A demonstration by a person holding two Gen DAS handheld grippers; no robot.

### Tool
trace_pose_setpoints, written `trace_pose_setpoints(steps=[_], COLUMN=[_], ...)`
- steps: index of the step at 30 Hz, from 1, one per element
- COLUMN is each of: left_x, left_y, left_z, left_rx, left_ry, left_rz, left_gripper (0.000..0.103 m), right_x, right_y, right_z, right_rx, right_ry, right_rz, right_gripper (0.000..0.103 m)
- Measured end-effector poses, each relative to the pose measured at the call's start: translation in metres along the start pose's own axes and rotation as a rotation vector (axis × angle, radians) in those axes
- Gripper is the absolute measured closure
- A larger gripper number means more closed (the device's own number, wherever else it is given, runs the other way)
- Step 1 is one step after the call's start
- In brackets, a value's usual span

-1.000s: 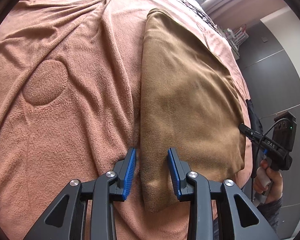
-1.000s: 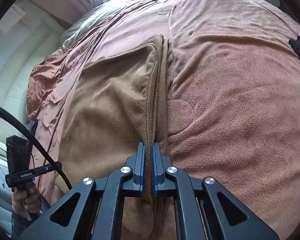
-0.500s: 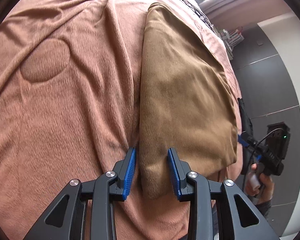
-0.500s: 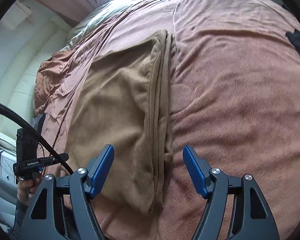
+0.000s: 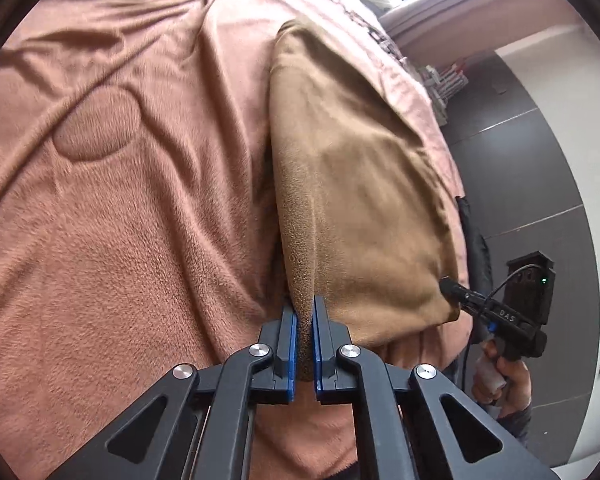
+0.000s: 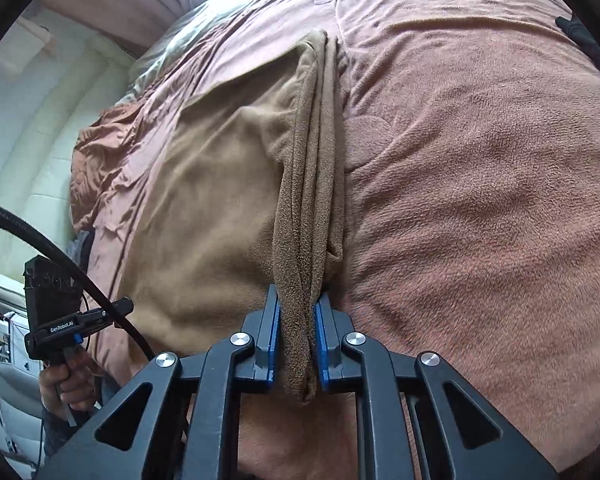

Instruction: Fold small clothes

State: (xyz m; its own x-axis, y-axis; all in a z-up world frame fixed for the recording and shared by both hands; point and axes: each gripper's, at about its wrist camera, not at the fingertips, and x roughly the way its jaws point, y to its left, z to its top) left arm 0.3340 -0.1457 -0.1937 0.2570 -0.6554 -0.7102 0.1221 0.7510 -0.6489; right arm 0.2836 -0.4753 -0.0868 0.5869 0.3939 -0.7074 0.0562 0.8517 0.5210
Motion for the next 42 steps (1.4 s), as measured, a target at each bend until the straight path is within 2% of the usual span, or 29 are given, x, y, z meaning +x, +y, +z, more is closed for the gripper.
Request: trace_pose_setpoints(steps=[6, 12, 23, 29, 32, 34, 35, 37, 38, 40, 42], left_x=[-0.028, -0.048, -0.088, -0.089, -0.085, -0.080, -0.079, -0.074, -0.075, -0.075, -0.077], left_y=[-0.004, 0.003, 0.022, 0.028, 0.026, 0.025, 0.024, 0.025, 0.026, 0.026, 0.026], left_z=[-0.002, -0.025, -0.066, -0.073, -0.071, -0.066, -0.063, -0.056, -0.055, -0.050, -0.043], left_rx=[0.037, 0.068, 0.088, 0.092, 0.110, 0.111, 0.104, 0.094, 0.091, 0.090, 0.079], left_ry=[-0.011, 0.014, 0.005, 0.017, 0.027, 0.044, 0.051, 0.065, 0.060, 0.042, 0.013], left_rz=[0.014, 0.031, 0.019, 0.021, 0.028, 0.037, 0.048, 0.060, 0.063, 0.066, 0.069], left_gripper=[0.097, 0.097, 0.097, 0.097, 0.096, 0.095, 0.095, 0.087, 0.084, 0.071, 0.068], right_x=[0.000, 0.004, 0.017, 0.025, 0.025, 0.026, 0.026, 0.023, 0.020, 0.015, 0.012], right_y=[0.010, 0.020, 0.039, 0.050, 0.056, 0.057, 0.058, 0.060, 0.061, 0.063, 0.064], right_z=[-0.012, -0.028, -0.054, -0.057, -0.059, -0.056, -0.054, -0.050, -0.045, -0.035, -0.023], right_rx=[-0.009, -0.034, -0.078, -0.099, -0.108, -0.101, -0.102, -0.111, -0.109, -0.095, -0.081], right_ry=[0.023, 0.054, 0.098, 0.104, 0.105, 0.116, 0.122, 0.114, 0.100, 0.082, 0.072], right_rz=[0.044, 0.062, 0.095, 0.086, 0.074, 0.041, 0.016, -0.018, -0.027, -0.015, -0.002], right_gripper=[0.092, 0.092, 0.092, 0.091, 0.088, 0.086, 0.082, 0.055, 0.039, 0.038, 0.038])
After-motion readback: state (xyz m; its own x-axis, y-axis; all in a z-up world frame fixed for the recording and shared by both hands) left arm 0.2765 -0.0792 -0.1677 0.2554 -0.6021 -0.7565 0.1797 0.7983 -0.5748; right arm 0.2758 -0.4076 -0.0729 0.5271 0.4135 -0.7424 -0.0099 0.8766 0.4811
